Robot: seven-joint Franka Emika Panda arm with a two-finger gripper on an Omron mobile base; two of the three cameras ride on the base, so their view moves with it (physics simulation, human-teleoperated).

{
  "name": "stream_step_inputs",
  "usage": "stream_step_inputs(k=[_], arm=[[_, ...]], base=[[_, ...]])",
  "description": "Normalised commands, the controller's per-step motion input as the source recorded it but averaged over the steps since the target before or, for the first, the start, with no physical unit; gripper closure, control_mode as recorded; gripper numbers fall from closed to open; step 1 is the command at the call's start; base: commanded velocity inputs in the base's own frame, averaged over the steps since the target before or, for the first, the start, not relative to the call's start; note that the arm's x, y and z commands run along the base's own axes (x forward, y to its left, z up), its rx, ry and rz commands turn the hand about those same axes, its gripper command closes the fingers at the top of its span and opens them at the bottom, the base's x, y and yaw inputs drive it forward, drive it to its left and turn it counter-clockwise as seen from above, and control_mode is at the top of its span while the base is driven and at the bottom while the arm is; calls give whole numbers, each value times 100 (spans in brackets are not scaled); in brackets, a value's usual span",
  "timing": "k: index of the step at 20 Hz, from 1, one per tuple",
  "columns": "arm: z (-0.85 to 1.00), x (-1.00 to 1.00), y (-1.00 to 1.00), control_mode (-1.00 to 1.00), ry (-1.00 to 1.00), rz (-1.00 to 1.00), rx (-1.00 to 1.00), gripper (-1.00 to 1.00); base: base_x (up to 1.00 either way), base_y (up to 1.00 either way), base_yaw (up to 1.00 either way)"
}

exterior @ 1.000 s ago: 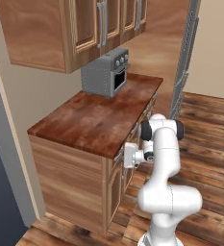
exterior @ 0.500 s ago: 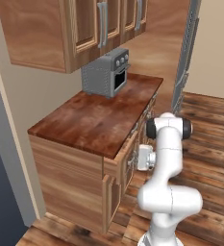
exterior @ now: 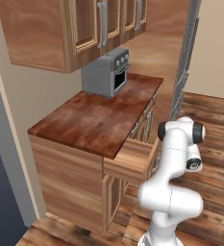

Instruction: Take a straw from the drawer in front and place it inside the glass cup on the dining counter.

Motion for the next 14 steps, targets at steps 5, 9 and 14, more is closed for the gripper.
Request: stream_step_inputs(k=[5,9,14], arm=[[0,-85,-100,-100,-4,5,2,100],[0,-72,-100,-100,-1,4,2,100],[0,-48,-98,-100,0,2,1,100]], base=[[0,0,0],[0,0,0],[0,0,0]])
